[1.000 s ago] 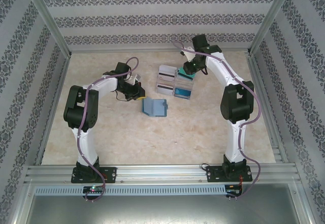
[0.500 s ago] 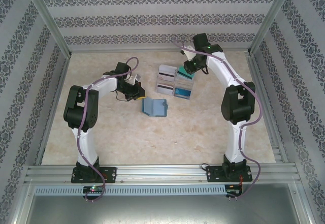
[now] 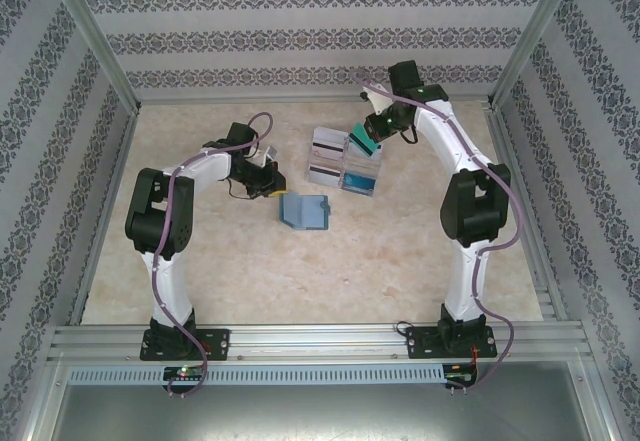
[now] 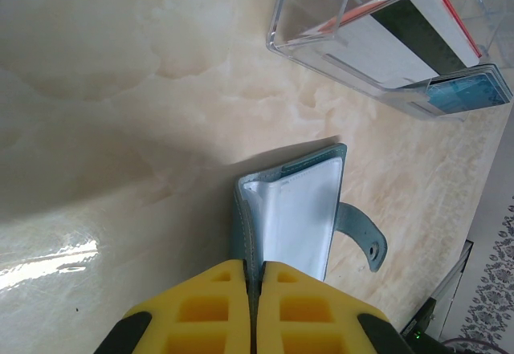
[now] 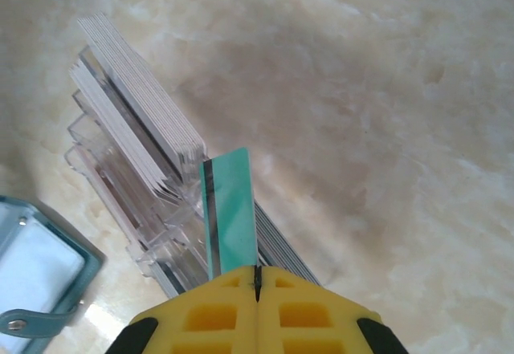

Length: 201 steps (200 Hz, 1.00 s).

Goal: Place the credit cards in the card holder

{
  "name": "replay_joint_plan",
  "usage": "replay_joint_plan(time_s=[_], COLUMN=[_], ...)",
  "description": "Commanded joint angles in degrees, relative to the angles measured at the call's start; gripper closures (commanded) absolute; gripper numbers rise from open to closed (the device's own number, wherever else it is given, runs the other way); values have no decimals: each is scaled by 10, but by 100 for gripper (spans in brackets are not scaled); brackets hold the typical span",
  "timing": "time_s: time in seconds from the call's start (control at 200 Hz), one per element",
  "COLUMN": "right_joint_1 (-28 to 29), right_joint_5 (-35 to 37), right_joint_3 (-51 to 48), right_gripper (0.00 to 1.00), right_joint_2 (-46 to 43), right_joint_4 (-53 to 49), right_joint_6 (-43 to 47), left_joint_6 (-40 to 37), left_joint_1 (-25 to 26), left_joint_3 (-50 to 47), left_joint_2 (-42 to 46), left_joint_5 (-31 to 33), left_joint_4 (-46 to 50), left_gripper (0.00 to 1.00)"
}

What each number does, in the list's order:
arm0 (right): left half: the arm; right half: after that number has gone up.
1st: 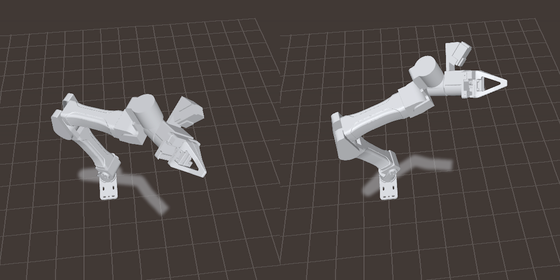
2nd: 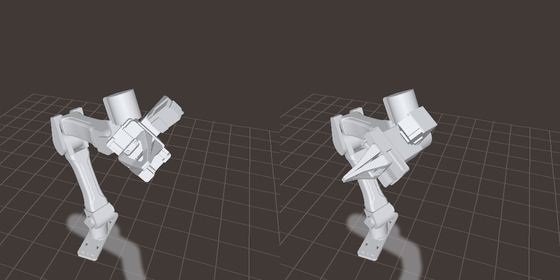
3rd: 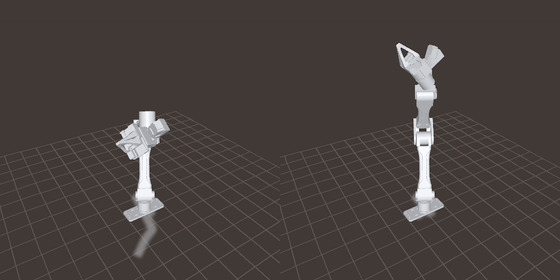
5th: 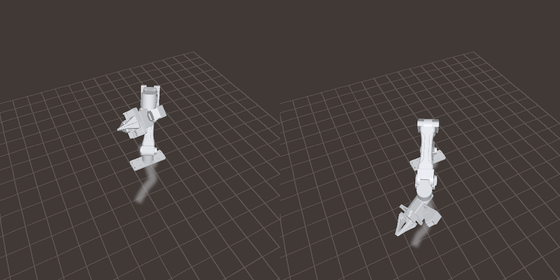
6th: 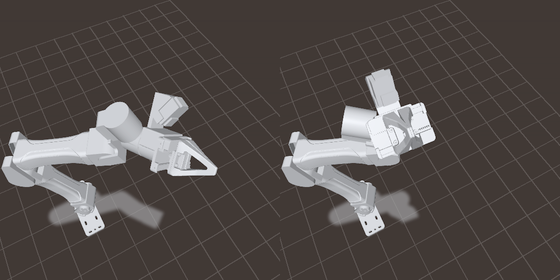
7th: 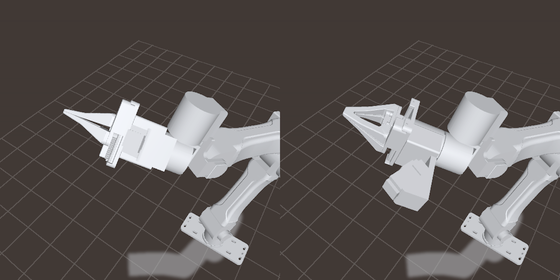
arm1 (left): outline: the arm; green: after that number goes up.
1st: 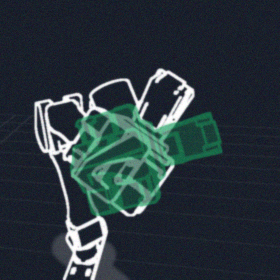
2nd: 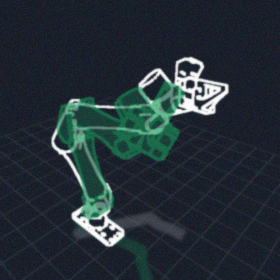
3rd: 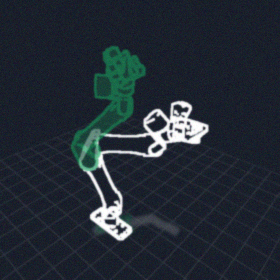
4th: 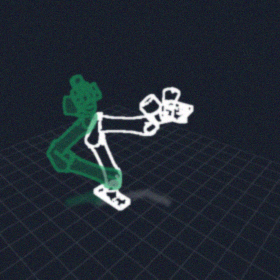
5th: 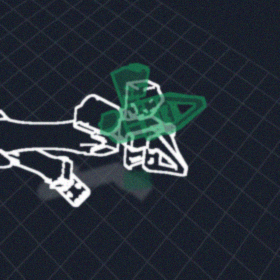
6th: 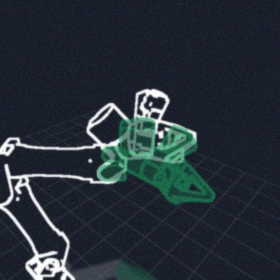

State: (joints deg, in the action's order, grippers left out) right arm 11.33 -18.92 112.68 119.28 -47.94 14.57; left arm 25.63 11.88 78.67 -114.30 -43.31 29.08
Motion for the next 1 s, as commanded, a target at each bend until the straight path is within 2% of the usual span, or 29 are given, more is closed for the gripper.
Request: replay_joint_plan(time_s=[0.0, 0.385, 0.679, 0.829, 0.999], right_joint_1=[-14, -62, -65, -48, 10], right_joint_5=[-64, -209, -300, -326, -315], right_joint_3=[-25, -145, -226, -293, -373], right_gripper=[96, 97, 98, 98, 98], right_joint_2=[-32, -106, -148, -180, -198], right_joint_4=[22, 140, 238, 295, 347], right_joint_6=[-33, -138, -235, -293, -345], left_joint_6=[6, 17, 33, 42, 49], left_joint_1=[-5, -6, -6, -6, -6], left_joint_3=[-4, -23, -54, -60, -66], left_joint_2=[5, 1, 13, 11, 10], left_joint_5=[-10, -15, -21, -27, -27], left_joint_4=[-19, -44, -82, -97, -104], left_gripper=[99, 96, 94, 94, 94])
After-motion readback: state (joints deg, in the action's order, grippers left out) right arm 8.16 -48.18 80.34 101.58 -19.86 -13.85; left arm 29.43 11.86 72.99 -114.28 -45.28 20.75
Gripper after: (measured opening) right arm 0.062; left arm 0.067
